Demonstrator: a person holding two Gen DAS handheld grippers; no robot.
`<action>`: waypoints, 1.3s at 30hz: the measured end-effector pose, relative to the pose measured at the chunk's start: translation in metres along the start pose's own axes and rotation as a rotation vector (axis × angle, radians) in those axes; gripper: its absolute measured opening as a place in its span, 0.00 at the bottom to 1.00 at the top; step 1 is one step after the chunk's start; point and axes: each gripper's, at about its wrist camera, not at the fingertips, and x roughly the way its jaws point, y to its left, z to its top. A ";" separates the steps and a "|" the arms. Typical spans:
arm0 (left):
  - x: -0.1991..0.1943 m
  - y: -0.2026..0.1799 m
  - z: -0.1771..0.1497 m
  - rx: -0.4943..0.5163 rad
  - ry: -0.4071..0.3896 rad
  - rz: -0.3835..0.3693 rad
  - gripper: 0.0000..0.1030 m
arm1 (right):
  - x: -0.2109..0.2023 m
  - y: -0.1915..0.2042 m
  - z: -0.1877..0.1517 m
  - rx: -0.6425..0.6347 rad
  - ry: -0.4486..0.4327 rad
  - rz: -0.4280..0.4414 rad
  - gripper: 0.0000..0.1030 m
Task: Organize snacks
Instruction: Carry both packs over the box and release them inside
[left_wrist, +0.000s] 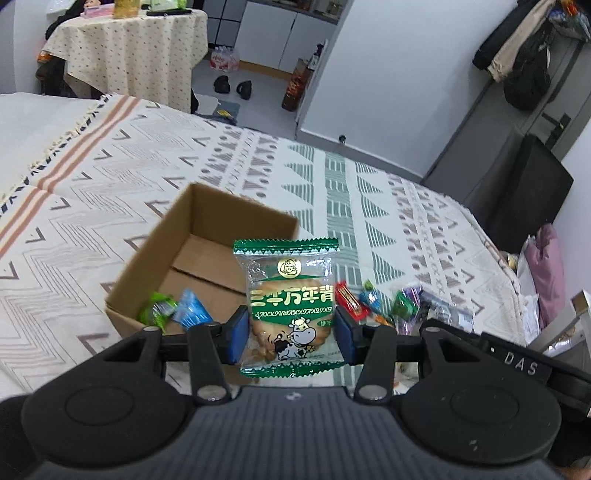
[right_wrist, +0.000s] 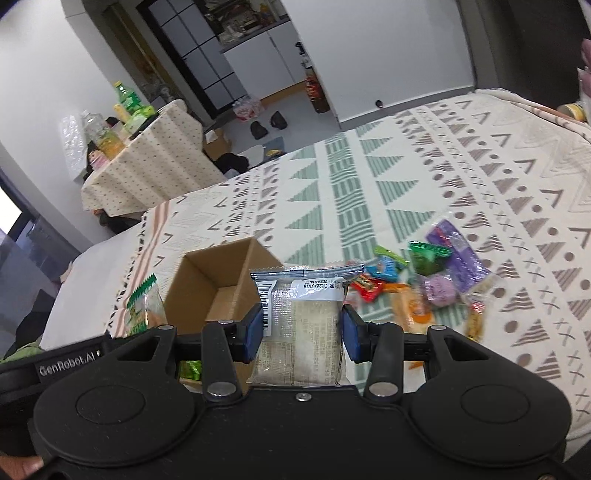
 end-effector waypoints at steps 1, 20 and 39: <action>-0.002 0.005 0.004 -0.013 -0.003 0.002 0.46 | 0.001 0.004 0.001 -0.007 -0.002 0.002 0.42; 0.003 0.065 0.030 -0.065 -0.032 0.034 0.46 | 0.037 0.056 0.012 -0.041 -0.002 0.043 0.42; 0.054 0.110 0.038 -0.132 0.051 0.026 0.56 | 0.106 0.096 0.005 -0.049 0.104 0.076 0.42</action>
